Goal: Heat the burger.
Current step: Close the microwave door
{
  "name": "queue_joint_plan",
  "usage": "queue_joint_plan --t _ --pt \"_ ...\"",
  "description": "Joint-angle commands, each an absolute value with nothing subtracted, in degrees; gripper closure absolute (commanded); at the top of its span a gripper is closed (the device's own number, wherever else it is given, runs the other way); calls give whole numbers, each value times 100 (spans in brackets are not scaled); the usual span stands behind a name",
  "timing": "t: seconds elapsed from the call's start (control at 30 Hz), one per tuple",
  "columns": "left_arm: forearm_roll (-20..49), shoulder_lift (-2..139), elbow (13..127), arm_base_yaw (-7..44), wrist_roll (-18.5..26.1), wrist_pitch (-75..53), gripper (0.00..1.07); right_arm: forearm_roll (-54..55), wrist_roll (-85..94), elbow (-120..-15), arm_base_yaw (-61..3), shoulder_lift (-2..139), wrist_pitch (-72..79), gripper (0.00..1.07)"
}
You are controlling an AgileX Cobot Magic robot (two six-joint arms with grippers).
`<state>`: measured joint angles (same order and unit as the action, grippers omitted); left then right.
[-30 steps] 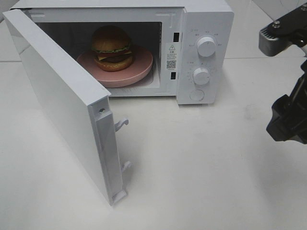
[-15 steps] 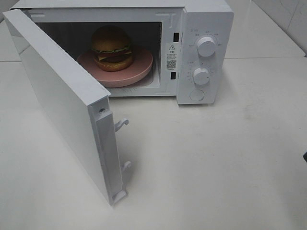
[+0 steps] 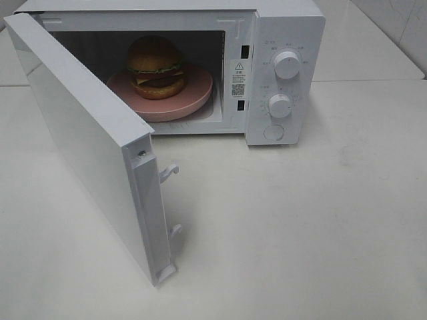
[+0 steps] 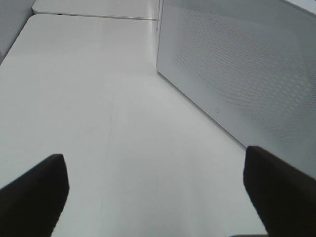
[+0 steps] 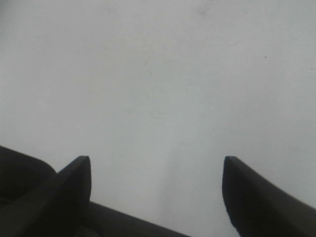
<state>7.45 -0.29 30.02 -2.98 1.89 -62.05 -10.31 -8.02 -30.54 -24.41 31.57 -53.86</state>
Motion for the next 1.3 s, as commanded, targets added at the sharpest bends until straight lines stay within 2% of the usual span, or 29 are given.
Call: queue_joint_plan --t 0.03,0.33,0.73,1.0,1.3 --pt "762 -115 2979 -292 149 -6131 17 -854 -521 -3008 -1977 2681 -5202 35" --pt "762 -115 2979 -292 149 -6131 17 -579 -424 -2945 -1255 1765 -5586 35" --pt "762 -115 2979 -292 149 -6131 17 -550 -413 -2853 -676 498 -5707 35" --pt "762 -115 2979 -292 149 -6131 17 -510 -355 -2853 -613 -201 -5707 35" --pt "768 -97 2979 -292 149 -6131 17 -464 -298 -2853 -613 -189 -5707 35"
